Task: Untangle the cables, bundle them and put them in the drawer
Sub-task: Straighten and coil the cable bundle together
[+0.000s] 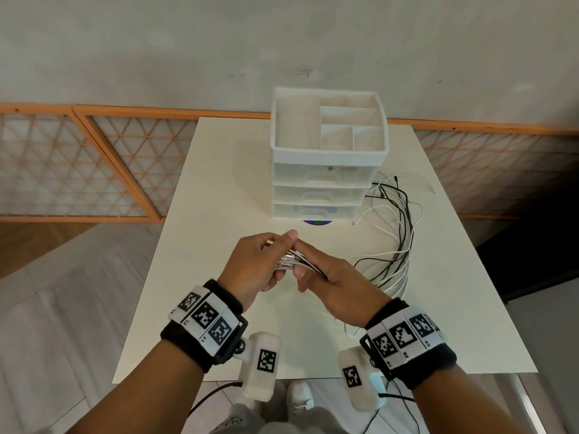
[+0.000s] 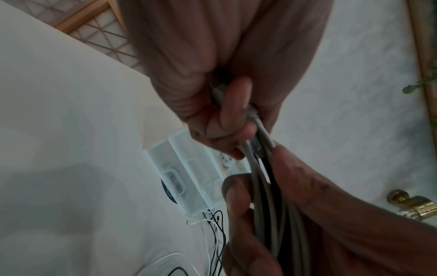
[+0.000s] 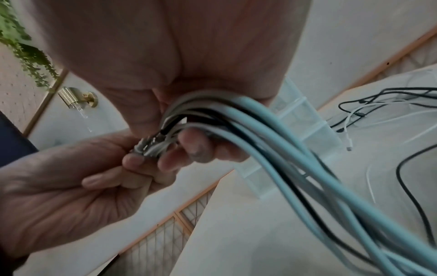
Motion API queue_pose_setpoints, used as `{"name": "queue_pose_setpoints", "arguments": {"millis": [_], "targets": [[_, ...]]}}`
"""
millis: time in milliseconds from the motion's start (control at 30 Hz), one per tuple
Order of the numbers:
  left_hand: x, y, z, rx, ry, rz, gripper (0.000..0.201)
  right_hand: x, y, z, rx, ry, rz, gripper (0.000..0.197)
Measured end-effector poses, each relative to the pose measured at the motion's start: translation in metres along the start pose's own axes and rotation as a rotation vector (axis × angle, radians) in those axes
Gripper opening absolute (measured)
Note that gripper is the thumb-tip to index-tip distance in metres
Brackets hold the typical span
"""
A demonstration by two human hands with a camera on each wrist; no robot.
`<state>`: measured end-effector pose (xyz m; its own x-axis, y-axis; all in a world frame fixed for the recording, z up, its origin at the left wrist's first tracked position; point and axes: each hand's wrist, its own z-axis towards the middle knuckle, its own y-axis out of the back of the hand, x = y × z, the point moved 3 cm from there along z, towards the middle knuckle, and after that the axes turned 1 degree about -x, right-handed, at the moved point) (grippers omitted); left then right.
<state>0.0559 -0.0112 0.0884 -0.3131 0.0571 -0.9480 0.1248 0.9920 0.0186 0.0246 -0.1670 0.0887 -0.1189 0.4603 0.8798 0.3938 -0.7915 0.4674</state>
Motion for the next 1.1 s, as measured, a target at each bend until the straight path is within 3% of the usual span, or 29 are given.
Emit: {"name": "queue_pose_setpoints", "arguments": {"millis": [100,200,267,333,367,433,500,633,733,867,967,1100], "targets": [[0.003,0.000,0.000,-0.021,0.019,-0.018,0.041,-0.006,0.004,-0.001,-0.057,-0.081,0.091,0.031],[0.000,0.003,0.003,0.018,0.007,0.126,0.037,-0.009,0.004,-0.001,-0.086,-0.079,0.016,0.024],[-0.010,0.013,0.009,-0.109,-0.124,0.420,0.033,-0.011,0.003,0.000,-0.091,-0.077,-0.040,0.022],[-0.036,0.016,0.004,-0.225,-0.357,0.553,0.024,-0.009,0.003,0.004,-0.083,-0.067,-0.098,0.019],[-0.048,0.010,0.000,-0.176,-0.453,0.549,0.020,-0.006,0.003,0.006,-0.084,-0.066,-0.114,0.019],[-0.058,-0.014,-0.010,0.057,-0.526,0.644,0.025,0.003,0.003,0.013,-0.097,-0.045,-0.140,0.027],[-0.049,-0.031,-0.013,0.220,-0.473,0.841,0.047,0.013,0.005,0.020,-0.123,-0.010,-0.178,0.018],[-0.035,-0.027,0.001,0.194,-0.335,0.881,0.065,0.014,0.012,0.025,-0.242,-0.055,-0.069,0.015],[-0.034,-0.025,0.006,0.225,-0.260,0.880,0.079,0.011,0.012,0.021,-0.167,-0.050,0.089,0.004],[-0.047,0.000,0.012,0.146,-0.110,0.813,0.081,0.000,0.039,0.002,-0.208,-0.100,0.391,0.029],[-0.058,0.013,0.015,0.153,-0.118,0.654,0.070,-0.014,0.051,-0.013,-0.197,-0.150,0.397,0.062],[-0.063,0.015,0.021,0.048,-0.106,0.301,0.062,-0.018,0.050,-0.016,-0.302,-0.068,0.436,0.070]]}}
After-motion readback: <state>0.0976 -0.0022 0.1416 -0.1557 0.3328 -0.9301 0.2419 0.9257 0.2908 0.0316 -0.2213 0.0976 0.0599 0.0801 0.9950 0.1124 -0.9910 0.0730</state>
